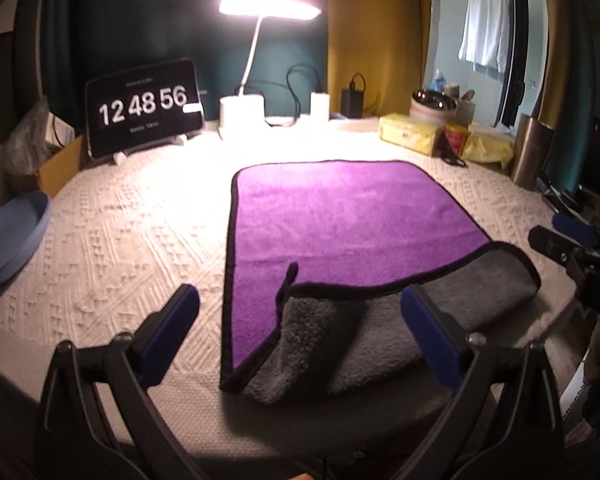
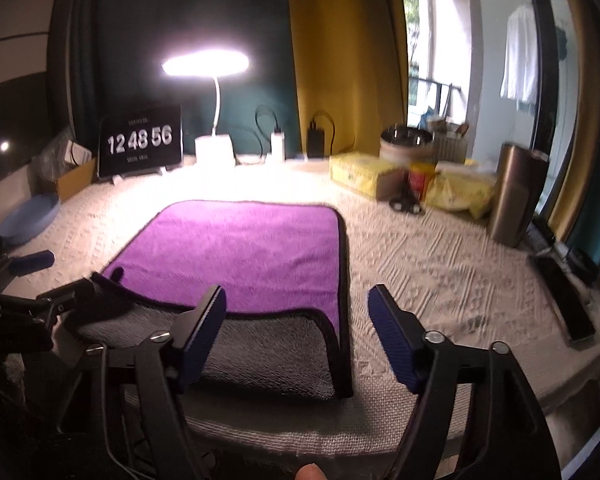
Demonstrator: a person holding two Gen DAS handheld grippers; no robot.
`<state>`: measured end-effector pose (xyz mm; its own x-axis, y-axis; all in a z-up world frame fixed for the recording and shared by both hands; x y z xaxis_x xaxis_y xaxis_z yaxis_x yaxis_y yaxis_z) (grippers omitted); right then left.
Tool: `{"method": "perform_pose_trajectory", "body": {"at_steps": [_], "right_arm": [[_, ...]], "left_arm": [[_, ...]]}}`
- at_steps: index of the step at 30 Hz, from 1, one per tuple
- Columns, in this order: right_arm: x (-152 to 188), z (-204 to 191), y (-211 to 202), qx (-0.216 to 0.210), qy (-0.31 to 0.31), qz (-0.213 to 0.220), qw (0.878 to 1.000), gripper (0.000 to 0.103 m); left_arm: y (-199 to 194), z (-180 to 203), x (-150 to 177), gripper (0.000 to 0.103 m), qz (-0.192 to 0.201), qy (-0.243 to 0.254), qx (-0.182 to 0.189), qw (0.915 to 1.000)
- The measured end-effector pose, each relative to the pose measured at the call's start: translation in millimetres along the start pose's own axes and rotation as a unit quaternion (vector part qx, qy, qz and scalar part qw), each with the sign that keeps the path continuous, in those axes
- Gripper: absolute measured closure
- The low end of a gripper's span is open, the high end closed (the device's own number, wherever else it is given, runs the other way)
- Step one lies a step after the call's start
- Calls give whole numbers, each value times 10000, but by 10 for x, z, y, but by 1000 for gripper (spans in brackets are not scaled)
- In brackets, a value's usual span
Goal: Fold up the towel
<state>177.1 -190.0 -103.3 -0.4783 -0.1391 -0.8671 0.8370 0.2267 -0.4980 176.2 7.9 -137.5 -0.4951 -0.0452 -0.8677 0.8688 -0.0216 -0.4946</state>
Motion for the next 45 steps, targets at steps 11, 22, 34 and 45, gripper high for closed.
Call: {"method": "perform_pose_trajectory", "body": {"at_steps": [11,22,34,45], "right_arm": [[301,137,411,-83,-10,-673,9977,52],[327,44,434,-160,-399,-683,9967,97],[-101,28,239,-42,-617,25,9981,98],[-405,79,294,-75,-559,406,9976,98]], "left_arm": [[321,42,264,43,-681,40,133,9976],[285,187,260,89,-650,199,375,9970],[93,217,-152,91,-164,218,430,9987],[142,265,-505,91,143,316,406,9986]]}}
Point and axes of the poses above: each gripper's, at about its wrist camera, not at the fingertips, and y roughly the way its jaws point, z to its right, x to its underside, the point moved 10 cm from there along y, roughly the way its jaws point, and after that the axes turned 9 degrees about z, right-handed, at the moved point
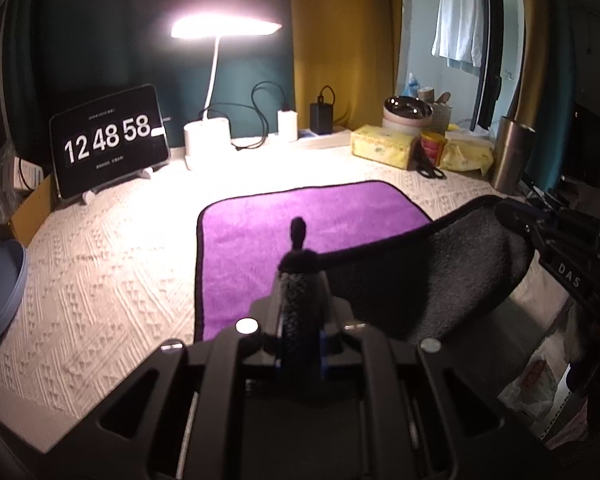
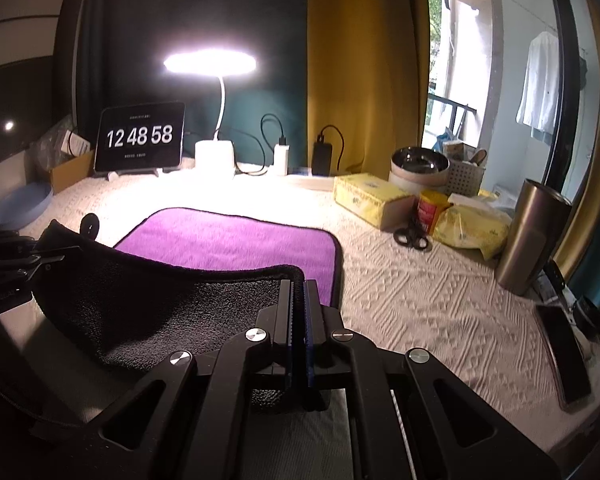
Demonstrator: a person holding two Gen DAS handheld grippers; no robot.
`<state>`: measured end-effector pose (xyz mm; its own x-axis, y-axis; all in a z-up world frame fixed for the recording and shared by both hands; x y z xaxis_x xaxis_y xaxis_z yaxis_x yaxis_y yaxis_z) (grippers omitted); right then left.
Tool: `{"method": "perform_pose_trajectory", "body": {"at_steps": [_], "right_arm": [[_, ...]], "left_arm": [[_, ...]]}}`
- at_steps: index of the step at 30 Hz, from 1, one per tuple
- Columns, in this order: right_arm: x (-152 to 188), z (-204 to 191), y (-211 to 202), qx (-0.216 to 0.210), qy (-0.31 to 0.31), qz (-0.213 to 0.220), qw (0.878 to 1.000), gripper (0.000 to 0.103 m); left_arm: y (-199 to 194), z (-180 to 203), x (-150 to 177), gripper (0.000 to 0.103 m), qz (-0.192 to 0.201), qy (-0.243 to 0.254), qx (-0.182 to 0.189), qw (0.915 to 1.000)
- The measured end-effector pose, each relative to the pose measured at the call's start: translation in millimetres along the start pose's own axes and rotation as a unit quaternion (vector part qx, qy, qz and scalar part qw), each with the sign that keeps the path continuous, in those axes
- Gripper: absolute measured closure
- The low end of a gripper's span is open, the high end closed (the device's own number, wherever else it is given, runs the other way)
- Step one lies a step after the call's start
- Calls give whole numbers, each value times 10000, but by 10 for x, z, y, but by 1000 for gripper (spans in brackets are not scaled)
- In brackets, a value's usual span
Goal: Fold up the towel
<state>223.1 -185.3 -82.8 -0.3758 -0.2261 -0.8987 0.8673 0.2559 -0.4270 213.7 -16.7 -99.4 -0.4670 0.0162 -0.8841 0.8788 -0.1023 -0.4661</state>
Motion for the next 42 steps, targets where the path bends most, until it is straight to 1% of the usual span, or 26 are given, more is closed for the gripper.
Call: {"method": "perform_pose_trajectory", "body": {"at_steps": [14,19,28,35,42], "right_arm": [[-427,122,298,10,-60,490,9988,98],[-538,172,439,15,-89,592,9982,98],[-670,245,737,29,-101,682,9976,98],[-690,328,1044,79,71,589,9982,98],[-554,355,1385,58,101,182,9998,98]], "left_arm": [[277,-59,-533,91,462,22,-114,9989],[411,-110,-667,91,549,71,-158,9983],[678,-153,-808,91,625,138,-180,9978],[1008,-224,-841,91,536,126,-164,9983],[1394,-326,-725,91,265,29,-138,9995]]}}
Point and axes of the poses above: each gripper's, at about its wrist camera, not at the fingertips, and y roughly the way its jaws point, z to its right, x to its underside, the point moved 10 cm from there along y, roughly the way its jaws point, and after that the axes turned 9 degrees about z, right-handed, at the moved point
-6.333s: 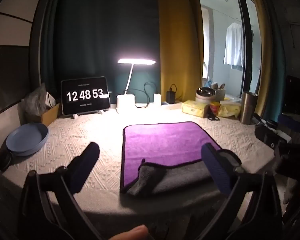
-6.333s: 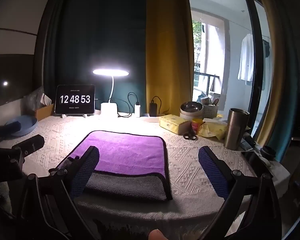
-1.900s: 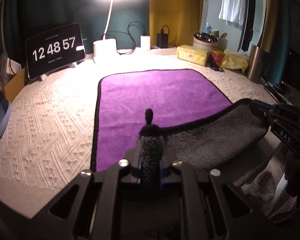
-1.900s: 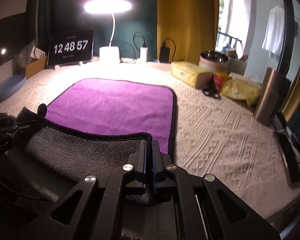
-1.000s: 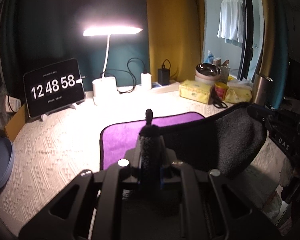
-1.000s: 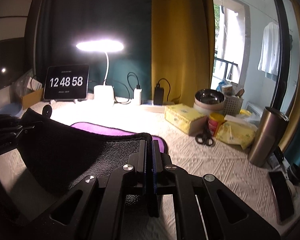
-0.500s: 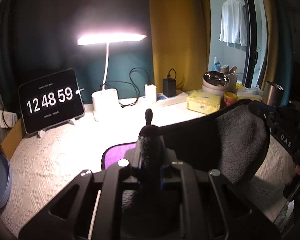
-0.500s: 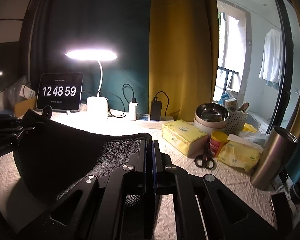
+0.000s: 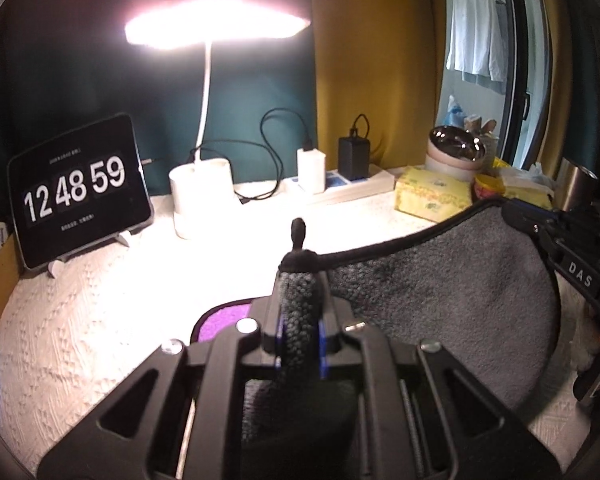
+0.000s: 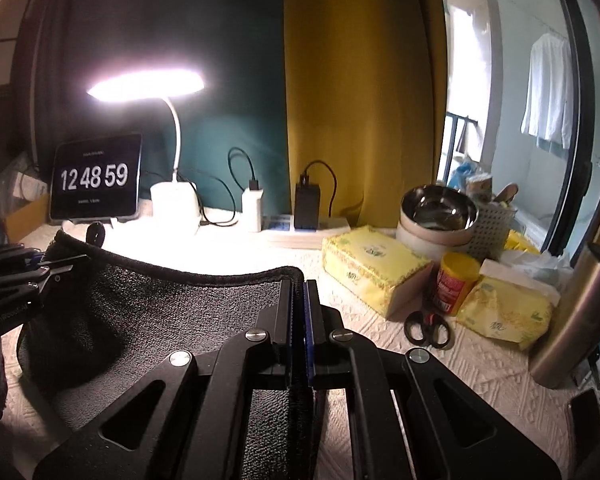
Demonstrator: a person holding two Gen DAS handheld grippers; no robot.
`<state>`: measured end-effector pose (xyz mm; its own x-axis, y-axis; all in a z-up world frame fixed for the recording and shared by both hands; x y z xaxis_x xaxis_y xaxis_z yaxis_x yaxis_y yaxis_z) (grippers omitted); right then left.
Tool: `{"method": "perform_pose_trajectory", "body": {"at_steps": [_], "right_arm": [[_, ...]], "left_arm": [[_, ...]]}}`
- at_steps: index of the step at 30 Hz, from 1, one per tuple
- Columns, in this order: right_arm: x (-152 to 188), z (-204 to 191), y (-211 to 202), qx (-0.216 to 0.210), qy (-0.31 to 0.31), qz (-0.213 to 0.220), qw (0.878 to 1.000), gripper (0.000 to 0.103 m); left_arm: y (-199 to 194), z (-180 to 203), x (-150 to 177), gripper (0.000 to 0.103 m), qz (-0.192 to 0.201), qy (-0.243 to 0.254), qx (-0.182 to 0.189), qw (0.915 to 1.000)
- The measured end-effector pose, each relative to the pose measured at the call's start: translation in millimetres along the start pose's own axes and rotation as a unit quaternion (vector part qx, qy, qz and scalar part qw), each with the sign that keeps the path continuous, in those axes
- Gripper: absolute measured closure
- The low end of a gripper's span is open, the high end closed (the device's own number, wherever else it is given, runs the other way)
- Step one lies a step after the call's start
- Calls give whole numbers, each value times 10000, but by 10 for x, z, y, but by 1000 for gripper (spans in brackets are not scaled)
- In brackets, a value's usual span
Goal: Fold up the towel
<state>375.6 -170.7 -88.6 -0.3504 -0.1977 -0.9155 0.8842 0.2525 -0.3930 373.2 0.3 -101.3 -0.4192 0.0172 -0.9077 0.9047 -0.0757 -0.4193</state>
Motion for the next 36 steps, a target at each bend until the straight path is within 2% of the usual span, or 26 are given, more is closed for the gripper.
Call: {"method": "perform_pose_trajectory", "body": {"at_steps": [9,15,23,26,28,30,33,36], "right_arm": [[242,60,373,97,89,-505,9986,98],[393,48,527,137,65,-814,9966,98],[456,100,596,277,87,-1057,9940,97],[429,107,570,356,41,-1026,9941,88],[397,130,537,403,49,-989,9943,81],[363,144,504,427,68,-959,9945,72],[313,149,437,431,89,-907,9949,66],[264,125,356,414,94,-858,9954,65]], "left_arm": [[414,-136,240,89,-526,-292,-32,9982],[550,-214,387,88,-904,-526,-72,9945],[657,-265,498,78,-1229,-669,-182,9900],[616,-266,479,67,-1196,-666,-199,9904],[580,-273,458,39,-1171,-695,-184,9905],[535,-274,432,28,-1152,-709,-181,9906],[458,-264,394,26,-1123,-660,-195,9913],[373,-263,366,24,-1064,-628,-219,9921]]}}
Point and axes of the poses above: each gripper's, at about its wrist camera, not at the fingertips, and y roughly the way its jaws point, z to its right, x to its underside, the point moved 10 cm from there along y, roughly the way its jaws point, and after that the axes turned 9 degrees about z, right-handed, at the moved point
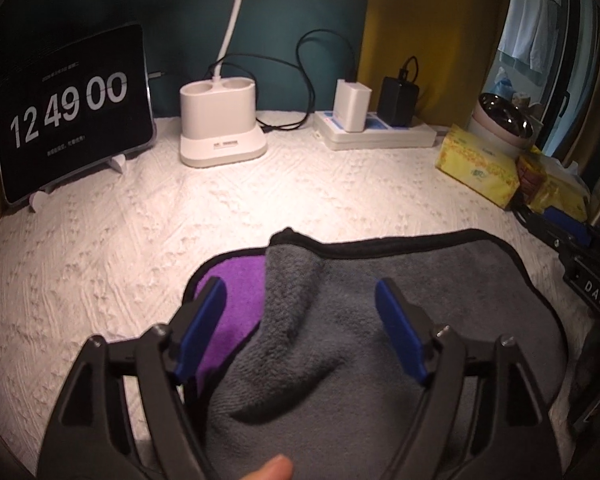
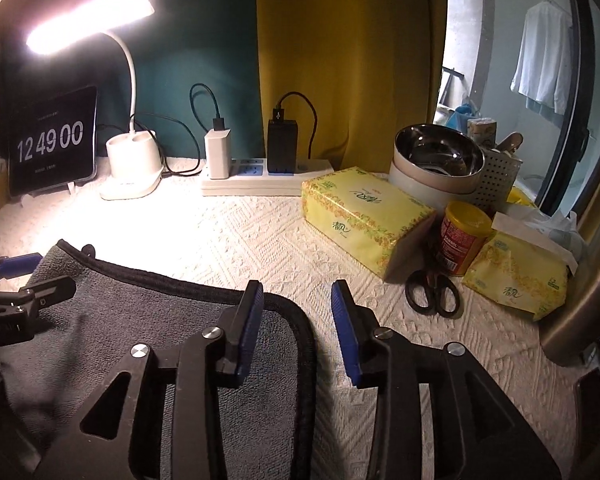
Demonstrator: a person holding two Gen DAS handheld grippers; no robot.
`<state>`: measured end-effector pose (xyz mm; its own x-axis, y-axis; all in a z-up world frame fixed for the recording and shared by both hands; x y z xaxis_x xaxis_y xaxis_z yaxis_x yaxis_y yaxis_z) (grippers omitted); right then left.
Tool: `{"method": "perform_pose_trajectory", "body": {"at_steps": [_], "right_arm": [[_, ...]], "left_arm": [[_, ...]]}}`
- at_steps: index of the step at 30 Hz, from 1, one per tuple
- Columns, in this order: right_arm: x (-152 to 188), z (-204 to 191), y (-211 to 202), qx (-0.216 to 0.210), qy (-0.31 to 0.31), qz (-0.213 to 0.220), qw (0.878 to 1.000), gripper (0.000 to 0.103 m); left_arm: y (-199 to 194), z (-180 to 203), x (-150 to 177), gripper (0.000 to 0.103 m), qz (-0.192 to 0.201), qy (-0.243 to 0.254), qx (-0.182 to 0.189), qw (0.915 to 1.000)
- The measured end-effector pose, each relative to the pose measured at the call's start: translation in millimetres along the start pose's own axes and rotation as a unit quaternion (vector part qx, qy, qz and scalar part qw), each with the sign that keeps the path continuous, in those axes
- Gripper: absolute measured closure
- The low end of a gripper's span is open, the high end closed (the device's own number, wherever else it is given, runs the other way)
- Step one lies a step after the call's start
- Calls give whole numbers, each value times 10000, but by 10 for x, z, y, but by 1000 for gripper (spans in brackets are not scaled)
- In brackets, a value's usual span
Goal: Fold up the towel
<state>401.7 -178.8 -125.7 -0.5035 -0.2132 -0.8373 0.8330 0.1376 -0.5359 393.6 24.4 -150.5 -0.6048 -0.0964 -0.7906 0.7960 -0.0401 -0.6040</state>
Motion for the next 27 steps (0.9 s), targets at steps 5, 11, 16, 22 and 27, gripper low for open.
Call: {"method": "perform_pose_trajectory", "body": {"at_steps": [5,11,16,22,27], "right_arm": [[-23,-86,-138,-51,-40,57,10000,64],[-55,-157,-353,-83,-66,146,9998,64],[-51,-249,-544,-143,-96,216,9996,63],[-17,-357,-773,-214,-138,276,9993,63],[26,-395,-937,-239,-151,310,9991,63]], "left_arm": [[-193,-32,-32,18,163,-13,-89,9998],[-442,-35,-44,13,332,-12,-97,9994],[-674,-56,-28,12,483,-52,-152,9987],[-930,-93,33,11,591,-17,-209,9980],[-1155,-83,116,11,626,31,-236,9978]]}}
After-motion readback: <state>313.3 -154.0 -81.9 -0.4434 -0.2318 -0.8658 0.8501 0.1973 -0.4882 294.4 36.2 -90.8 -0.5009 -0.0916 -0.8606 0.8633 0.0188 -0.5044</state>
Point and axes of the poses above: each gripper's, at about its wrist camera, not at the fingertips, and y roughly the way its jaws point, z to its right, x to its underside, the point moved 10 cm from there along y, roughly the way its jaws point, and after that the axes turned 9 degrees about z, right-handed, at the moved point
